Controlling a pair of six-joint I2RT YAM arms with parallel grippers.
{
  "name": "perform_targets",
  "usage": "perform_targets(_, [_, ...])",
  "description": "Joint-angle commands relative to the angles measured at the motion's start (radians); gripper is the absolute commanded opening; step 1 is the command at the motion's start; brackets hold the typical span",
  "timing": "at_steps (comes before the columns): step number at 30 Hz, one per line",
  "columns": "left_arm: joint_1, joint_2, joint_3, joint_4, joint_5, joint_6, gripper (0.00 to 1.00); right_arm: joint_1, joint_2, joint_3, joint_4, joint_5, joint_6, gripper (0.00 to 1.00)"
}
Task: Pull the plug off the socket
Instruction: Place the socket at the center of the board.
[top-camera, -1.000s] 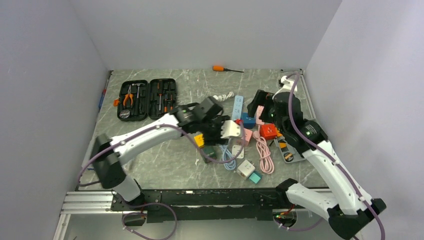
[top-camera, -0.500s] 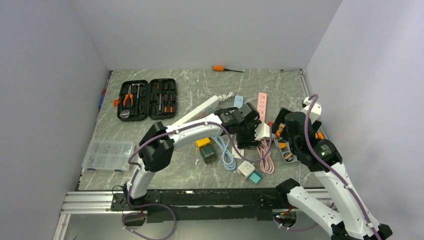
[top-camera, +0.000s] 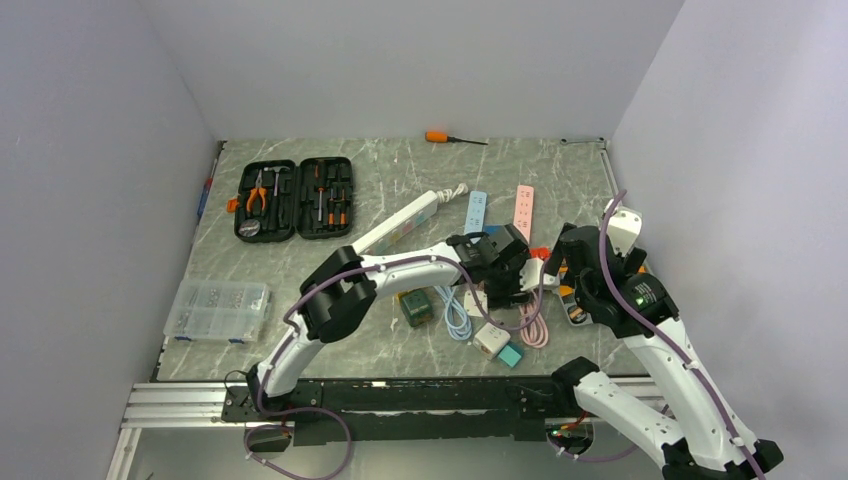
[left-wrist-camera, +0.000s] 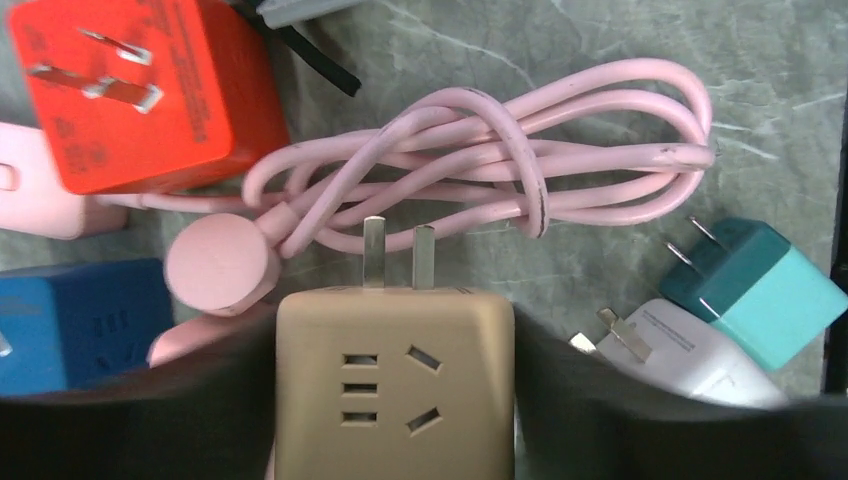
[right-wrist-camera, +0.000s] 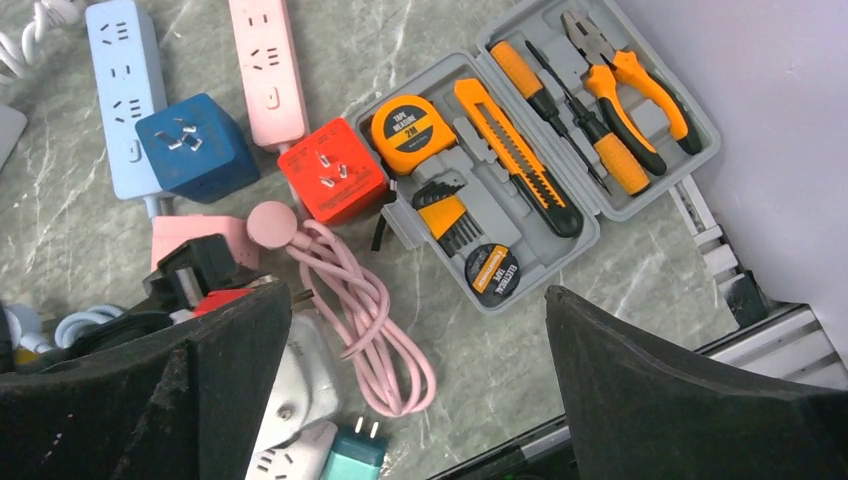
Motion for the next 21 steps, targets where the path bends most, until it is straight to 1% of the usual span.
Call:
perform_targets(1, [-0.05,0.059,0.044,-0.027,-0.068,-0.019,0.85,0.033,0.003,0.032,0.14,-0.093,0.049,1.0])
perform_targets(2, [-0.051,0.053,0.045,-0.043,-0.064,-0.021,0.97,0.031,0.006,0.031,0.144,-0.093,0.049,1.0])
perform_targets(3, [-0.049,0.041,0.038,-0.067,-0.056,-0.019,0.99,0.032,0.009,0.03,0.149,-0.094,0.047,1.0])
perform_targets(6, [-0.048,-0.034,0.005,-0.133,-0.032,-0.008,0.99,0.032,0.024,0.028,0.167,-0.096,0.041,1.0])
perform_targets(9, [-0.039,-0.13,0.019,-0.256,-0.012,-0.006,0.99,0.031,0.043,0.037,0.191,-0.097,0.017,1.0])
perform_targets(12, [-0.036,-0.232,0.047,-0.385,-0.049,0.022,0.99,0.031,0.07,0.064,0.205,-0.092,-0.01,1.0])
perform_targets(15, [-0.023,-0.355,0.059,-0.474,-0.091,0.037,0.99,0.031,0.097,0.089,0.218,-0.092,-0.033,1.0])
perform_targets(18, [0.008,-0.456,0.074,-0.541,-0.121,0.048,0.99,0.032,0.115,0.104,0.23,-0.093,-0.052,1.0])
perform_targets(21, [0.082,-0.539,0.113,-0.599,-0.12,0.026,0.99,0.032,0.137,0.109,0.239,-0.101,-0.066,1.0])
